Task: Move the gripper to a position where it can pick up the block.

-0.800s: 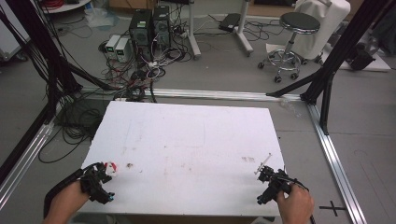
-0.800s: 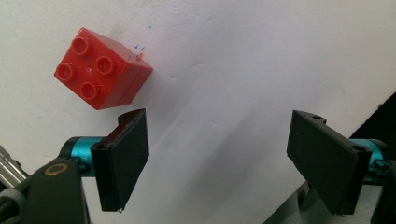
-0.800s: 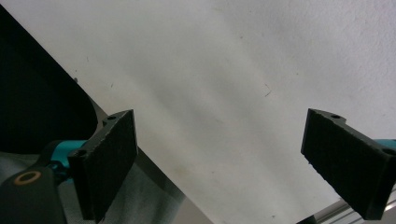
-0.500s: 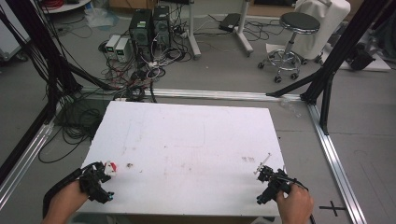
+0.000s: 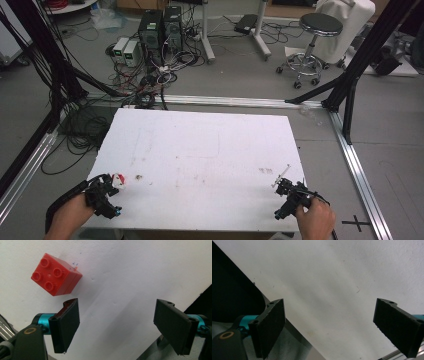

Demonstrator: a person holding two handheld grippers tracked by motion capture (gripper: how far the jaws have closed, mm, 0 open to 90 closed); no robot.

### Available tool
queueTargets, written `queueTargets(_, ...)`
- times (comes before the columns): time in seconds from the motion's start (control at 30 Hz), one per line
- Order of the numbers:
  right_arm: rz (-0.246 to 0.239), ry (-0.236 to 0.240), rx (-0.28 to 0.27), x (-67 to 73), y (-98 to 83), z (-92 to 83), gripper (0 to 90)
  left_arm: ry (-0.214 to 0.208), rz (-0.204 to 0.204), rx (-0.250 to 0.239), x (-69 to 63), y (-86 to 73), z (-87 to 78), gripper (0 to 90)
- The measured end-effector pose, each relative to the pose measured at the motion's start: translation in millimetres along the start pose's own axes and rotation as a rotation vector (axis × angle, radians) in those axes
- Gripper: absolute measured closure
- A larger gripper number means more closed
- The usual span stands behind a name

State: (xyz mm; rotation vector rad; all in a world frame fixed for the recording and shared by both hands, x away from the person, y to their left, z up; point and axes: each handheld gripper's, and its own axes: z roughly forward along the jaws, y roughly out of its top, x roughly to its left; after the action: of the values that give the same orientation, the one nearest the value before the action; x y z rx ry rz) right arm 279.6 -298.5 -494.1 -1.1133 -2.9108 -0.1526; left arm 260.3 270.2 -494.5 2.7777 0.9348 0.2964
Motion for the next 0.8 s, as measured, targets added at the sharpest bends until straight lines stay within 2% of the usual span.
queueTargets(0.03, 0.004, 0.001, -0.001, 0.0, -0.4, 0.5, 10.1, 0.0, 0.0, 0.0, 0.0, 0.0, 0.0, 21.2)
queueTargets(0.4, 0.016, 0.005, -0.011, -2.1, -6.9, -0.4, 10.1, -0.009, 0.124, 0.076, 2.1, 6.3, -0.5, 21.2)
queueTargets(0.57, 0.023, 0.005, -0.025, -2.7, -9.1, -1.2, 10.1, -0.053, 0.161, 0.079, 5.2, 4.4, -3.2, 21.2)
queueTargets(0.67, 0.014, 0.007, -0.031, -2.6, -8.7, -1.1, 10.0, -0.053, 0.178, 0.086, 6.5, 4.2, -4.1, 21.2)
queueTargets(0.7, 0.016, 0.006, -0.028, -2.3, -8.3, -1.4, 10.0, -0.049, 0.208, 0.091, 8.5, 4.5, -5.8, 21.3)
queueTargets(0.73, 0.015, 0.006, -0.028, -2.2, -8.1, -1.3, 10.0, -0.049, 0.208, 0.091, 8.5, 4.5, -5.8, 21.3)
queueTargets(0.8, 0.017, 0.01, -0.029, -1.6, -8.0, -0.9, 10.1, -0.036, 0.265, 0.087, 11.1, 5.2, -9.5, 21.3)
